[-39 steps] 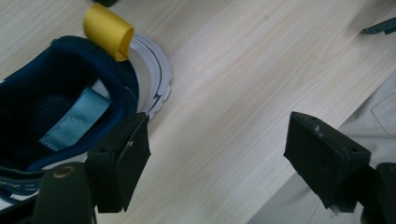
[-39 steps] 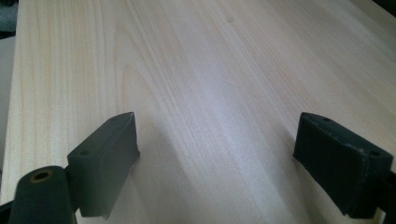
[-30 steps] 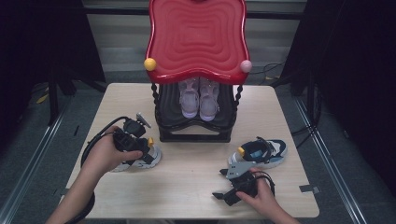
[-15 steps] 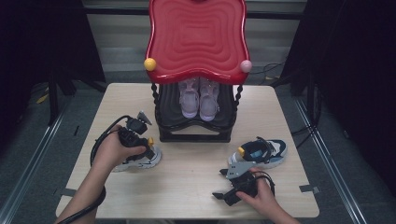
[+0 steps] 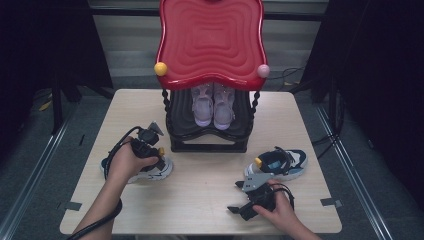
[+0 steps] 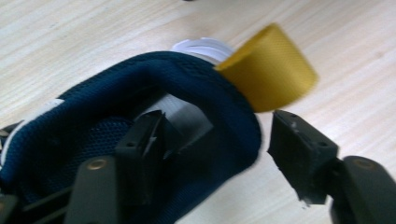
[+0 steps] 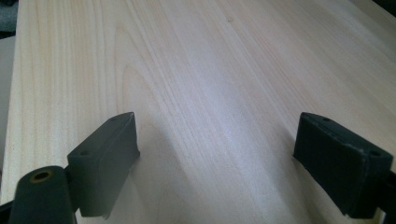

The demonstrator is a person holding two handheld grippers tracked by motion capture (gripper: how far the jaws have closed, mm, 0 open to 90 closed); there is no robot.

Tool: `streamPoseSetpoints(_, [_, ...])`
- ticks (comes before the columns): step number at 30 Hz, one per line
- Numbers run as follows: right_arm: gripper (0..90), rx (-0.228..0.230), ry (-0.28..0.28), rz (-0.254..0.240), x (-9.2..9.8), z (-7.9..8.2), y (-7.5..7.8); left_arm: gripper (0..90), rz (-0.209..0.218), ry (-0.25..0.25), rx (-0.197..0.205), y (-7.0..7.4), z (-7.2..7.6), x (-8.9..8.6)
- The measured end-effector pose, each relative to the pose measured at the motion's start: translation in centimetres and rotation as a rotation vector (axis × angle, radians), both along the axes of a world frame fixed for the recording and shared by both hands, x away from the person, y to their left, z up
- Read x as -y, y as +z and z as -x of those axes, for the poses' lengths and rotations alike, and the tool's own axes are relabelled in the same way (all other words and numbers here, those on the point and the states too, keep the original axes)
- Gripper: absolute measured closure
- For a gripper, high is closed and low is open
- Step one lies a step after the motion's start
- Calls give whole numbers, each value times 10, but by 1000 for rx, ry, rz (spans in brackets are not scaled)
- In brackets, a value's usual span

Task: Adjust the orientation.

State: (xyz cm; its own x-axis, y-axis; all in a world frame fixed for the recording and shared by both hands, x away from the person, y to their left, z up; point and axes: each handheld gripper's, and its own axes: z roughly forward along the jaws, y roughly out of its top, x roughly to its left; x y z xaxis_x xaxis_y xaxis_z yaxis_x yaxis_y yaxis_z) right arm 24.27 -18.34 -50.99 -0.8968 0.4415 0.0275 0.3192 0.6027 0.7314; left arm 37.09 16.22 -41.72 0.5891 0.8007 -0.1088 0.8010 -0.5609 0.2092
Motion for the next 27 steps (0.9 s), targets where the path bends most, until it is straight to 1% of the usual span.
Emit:
streamPoseSetpoints(1, [131, 0, 0, 0, 0, 0, 0, 381, 7, 7, -6, -1, 0, 0])
streamPoseSetpoints(2, [131, -6, -1, 0, 0, 0, 0, 399, 10, 2, -2, -2, -1, 1])
streamPoseSetpoints(3, [130, -5, -1, 0, 0, 0, 0, 417, 16, 2, -13, -3, -2, 1])
streamPoseSetpoints(6, [131, -5, -1, 0, 0, 0, 0, 458, 28, 18, -18, -6, -4, 2])
streamPoseSetpoints(8, [131, -5, -1, 0, 0, 0, 0, 485, 15, 14, -16, -7, -5, 2])
streamPoseSetpoints(10, [130, -5, -1, 0, 0, 0, 0, 523, 24, 20, -21, -8, -6, 3])
streamPoseSetpoints(11, [131, -5, -1, 0, 0, 0, 0, 540, 24, 16, -19, -9, -6, 2])
streamPoseSetpoints(13, [131, -6, -1, 0, 0, 0, 0, 562, 26, 26, -22, -10, -6, 2])
streamPoseSetpoints(14, [131, -5, -1, 1, 0, 0, 0, 573, 36, 26, -27, -10, -7, 2])
streamPoseSetpoints(16, [131, -5, -1, 0, 0, 0, 0, 616, 46, 17, -30, -10, -7, 2])
streamPoseSetpoints(17, [130, -5, -1, 0, 0, 0, 0, 647, 51, 6, -35, -9, -7, 2])
streamPoseSetpoints(18, [130, -5, -1, 0, 0, 0, 0, 681, 55, 6, -42, -9, -6, 3])
streamPoseSetpoints(20, [131, -5, -1, 1, 0, 0, 0, 709, 48, -7, -40, -8, -6, 4])
streamPoseSetpoints(22, [131, -5, -1, 0, 0, 0, 0, 717, 52, -16, -36, -7, -5, 4])
streamPoseSetpoints(25, [131, -5, -1, 0, 0, 0, 0, 734, 53, -33, -53, -7, -3, 3])
streamPoseSetpoints(27, [130, -5, -1, 0, 0, 0, 0, 741, 49, -52, -51, -6, -2, 3])
